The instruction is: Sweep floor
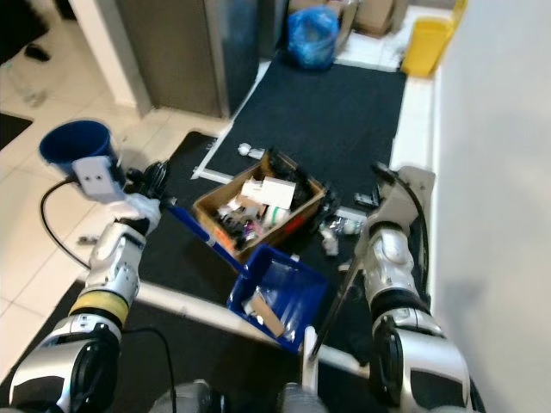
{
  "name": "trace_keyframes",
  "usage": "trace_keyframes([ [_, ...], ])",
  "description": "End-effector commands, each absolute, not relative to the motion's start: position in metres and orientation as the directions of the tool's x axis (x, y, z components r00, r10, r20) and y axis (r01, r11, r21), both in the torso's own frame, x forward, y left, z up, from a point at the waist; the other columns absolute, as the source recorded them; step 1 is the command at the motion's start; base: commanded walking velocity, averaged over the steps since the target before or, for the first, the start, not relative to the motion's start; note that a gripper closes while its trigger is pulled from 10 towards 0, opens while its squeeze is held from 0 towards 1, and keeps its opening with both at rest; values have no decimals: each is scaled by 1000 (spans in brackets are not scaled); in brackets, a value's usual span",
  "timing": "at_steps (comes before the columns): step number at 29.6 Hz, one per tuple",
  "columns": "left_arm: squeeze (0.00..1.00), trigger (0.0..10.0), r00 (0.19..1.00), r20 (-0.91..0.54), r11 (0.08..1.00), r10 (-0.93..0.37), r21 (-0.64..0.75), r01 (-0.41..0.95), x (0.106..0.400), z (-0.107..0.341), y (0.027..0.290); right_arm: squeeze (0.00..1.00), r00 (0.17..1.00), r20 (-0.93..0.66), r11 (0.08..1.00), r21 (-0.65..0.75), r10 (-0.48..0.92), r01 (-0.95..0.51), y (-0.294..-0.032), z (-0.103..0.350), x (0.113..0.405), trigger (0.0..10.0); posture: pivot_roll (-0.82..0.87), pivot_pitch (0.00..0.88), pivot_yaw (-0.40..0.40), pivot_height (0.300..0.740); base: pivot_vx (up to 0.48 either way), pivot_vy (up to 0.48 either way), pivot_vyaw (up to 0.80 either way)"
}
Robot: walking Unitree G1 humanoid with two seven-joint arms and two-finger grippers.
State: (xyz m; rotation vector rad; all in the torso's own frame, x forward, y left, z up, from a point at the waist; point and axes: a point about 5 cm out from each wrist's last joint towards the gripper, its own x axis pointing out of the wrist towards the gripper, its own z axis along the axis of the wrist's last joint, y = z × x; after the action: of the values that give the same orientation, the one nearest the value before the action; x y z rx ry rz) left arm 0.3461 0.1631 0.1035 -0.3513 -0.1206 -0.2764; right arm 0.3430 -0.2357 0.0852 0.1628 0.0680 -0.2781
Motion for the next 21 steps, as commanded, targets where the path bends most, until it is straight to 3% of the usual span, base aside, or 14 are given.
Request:
trace_keyframes([
  [1,0,10000,954,161,880,-253,-372,296,347,101,157,0,963,-57,944,190,-265,271,-229,91,347,10000,105,6,13,740,240,0,-788],
  [8,0,10000,954,162,879,-254,-374,297,345,100,157,0,962,-43,944,186,-271,274,-230,92,347,10000,106,7,10,740,240,0,-788],
  [21,0,10000,951,163,878,-263,-368,306,346,100,155,0,958,-38,942,171,-286,288,-234,95,348,10000,102,0,7,740,74,0,0],
])
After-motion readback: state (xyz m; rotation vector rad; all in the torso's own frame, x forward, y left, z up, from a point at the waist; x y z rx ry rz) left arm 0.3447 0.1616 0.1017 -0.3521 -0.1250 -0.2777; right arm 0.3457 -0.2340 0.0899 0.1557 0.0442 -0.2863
